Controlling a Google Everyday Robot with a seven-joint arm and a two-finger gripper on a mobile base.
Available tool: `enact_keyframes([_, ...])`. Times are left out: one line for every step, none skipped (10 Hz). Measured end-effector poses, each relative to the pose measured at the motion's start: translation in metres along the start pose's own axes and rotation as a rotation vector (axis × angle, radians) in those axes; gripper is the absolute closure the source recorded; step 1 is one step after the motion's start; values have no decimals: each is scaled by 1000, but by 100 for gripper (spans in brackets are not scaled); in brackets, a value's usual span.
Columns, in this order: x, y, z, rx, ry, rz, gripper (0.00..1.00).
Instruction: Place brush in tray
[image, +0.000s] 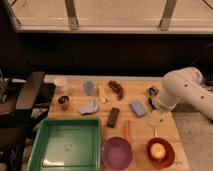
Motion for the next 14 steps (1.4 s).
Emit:
enact_keyframes([-1, -4, 0, 7, -5, 22, 20])
enact_keyframes([-1, -4, 0, 6, -6, 25, 20])
enact_keyframes([-2, -4, 1, 11, -5, 29, 20])
enact_keyframes([-1, -6, 1, 24, -9, 43, 20])
enact_keyframes([0, -14, 0, 44, -23, 87, 20])
enact_keyframes([6, -28, 3, 66, -37, 147, 20])
enact_keyframes([10, -47, 6, 90, -50, 203, 20])
enact_keyframes([11, -70, 11, 113, -59, 251, 20])
enact_keyframes([12, -85, 16, 129, -62, 280, 20])
enact_keyframes([11, -96, 22, 136, -72, 307, 20])
enact_keyframes([16, -105, 27, 145, -77, 330, 20])
enact_keyframes([23, -115, 35, 156, -80, 362, 20])
enact_keyframes([25, -122, 46, 154, -88, 386, 20])
enact_keyframes([27, -130, 60, 150, -94, 405, 20])
